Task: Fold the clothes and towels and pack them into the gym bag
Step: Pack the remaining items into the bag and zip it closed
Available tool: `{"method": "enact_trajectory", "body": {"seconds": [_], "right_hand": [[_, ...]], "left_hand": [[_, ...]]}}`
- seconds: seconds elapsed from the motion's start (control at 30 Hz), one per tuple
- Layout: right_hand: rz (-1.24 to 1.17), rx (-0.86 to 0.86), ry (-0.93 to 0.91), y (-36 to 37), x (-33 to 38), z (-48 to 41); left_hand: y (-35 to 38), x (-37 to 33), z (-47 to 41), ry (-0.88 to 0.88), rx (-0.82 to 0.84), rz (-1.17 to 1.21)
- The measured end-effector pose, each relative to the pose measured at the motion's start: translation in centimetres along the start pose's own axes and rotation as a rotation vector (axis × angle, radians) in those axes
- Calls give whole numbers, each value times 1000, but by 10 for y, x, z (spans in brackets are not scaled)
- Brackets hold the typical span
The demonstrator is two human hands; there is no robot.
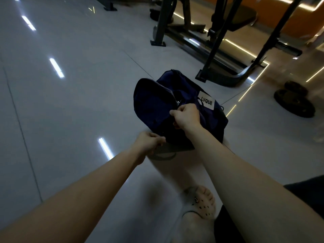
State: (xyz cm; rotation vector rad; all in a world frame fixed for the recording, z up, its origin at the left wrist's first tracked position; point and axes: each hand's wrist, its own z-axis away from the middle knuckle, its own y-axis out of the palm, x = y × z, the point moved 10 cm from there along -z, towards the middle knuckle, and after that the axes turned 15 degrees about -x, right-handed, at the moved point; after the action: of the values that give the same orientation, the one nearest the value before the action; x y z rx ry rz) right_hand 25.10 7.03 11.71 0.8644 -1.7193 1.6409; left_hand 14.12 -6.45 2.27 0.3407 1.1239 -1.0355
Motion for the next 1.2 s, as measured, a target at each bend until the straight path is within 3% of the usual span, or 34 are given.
{"method": "enact_trajectory", "body": {"seconds": [0.27, 0.47, 0.63, 0.9, 1.1, 1.2], "right_hand": [[36, 26, -39, 8, -1, 6], [-79, 190, -2, 4, 0, 15], [146, 260, -130, 18, -25, 40], [353, -125, -283, 3, -8, 54], [326, -110, -374, 2, -5, 57], [358, -59, -431, 3, -5, 58]], "left_hand": [[-22, -46, -4, 84, -4, -65], [-31, -49, -8, 23, -2, 72], [-22, -58, -7, 2, 53, 95], [-5, -72, 1, 19, 158, -23], [9, -70, 1, -250, 331, 270], [9, -74, -1, -281, 356, 320]]}}
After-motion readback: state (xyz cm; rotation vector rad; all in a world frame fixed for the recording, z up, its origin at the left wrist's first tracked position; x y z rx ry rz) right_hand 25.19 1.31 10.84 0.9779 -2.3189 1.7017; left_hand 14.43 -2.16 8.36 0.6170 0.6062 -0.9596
